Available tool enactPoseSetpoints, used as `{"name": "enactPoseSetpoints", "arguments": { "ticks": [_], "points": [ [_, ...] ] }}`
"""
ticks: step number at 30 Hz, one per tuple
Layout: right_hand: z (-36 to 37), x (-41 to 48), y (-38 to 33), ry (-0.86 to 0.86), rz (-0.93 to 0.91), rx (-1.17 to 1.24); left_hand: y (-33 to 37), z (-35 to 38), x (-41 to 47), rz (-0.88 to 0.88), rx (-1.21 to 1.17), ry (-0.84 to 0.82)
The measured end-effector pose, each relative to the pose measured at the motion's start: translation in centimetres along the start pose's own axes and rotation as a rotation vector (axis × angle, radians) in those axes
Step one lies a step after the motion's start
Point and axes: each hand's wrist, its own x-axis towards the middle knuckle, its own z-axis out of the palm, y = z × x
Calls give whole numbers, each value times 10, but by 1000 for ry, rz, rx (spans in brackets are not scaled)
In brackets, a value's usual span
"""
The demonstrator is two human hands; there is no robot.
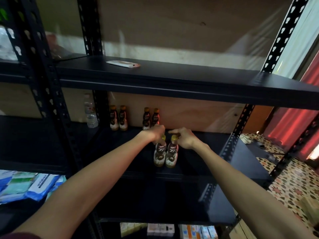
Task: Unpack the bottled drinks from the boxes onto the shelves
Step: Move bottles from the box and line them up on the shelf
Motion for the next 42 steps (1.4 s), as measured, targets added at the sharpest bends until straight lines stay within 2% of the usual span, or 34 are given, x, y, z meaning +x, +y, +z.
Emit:
{"name": "enactPoseSetpoints", "arguments": {
  "ticks": [7,12,17,24,29,33,38,42],
  "points": [
    [10,-1,3,48,15,49,3,3,0,-19,9,-9],
    [2,1,-1,-41,-12,8,3,2,-3,-29,13,-2],
    [9,1,7,15,6,41,3,4,-6,-20,-2,0],
    [12,7,15,-6,-39,48,0,6,-8,6,-64,7],
    [20,2,29,-33,-25,251,-20,28,-12,1,-272,38],
    [47,-10,55,50,39,461,-34,74,-28,-108,-525,64],
    [82,-8,79,75,124,446,-28,114,-21,-155,-602,206],
    [78,-8,93,153,137,451,-13,113,-5,-138,-643,203]
  ]
}}
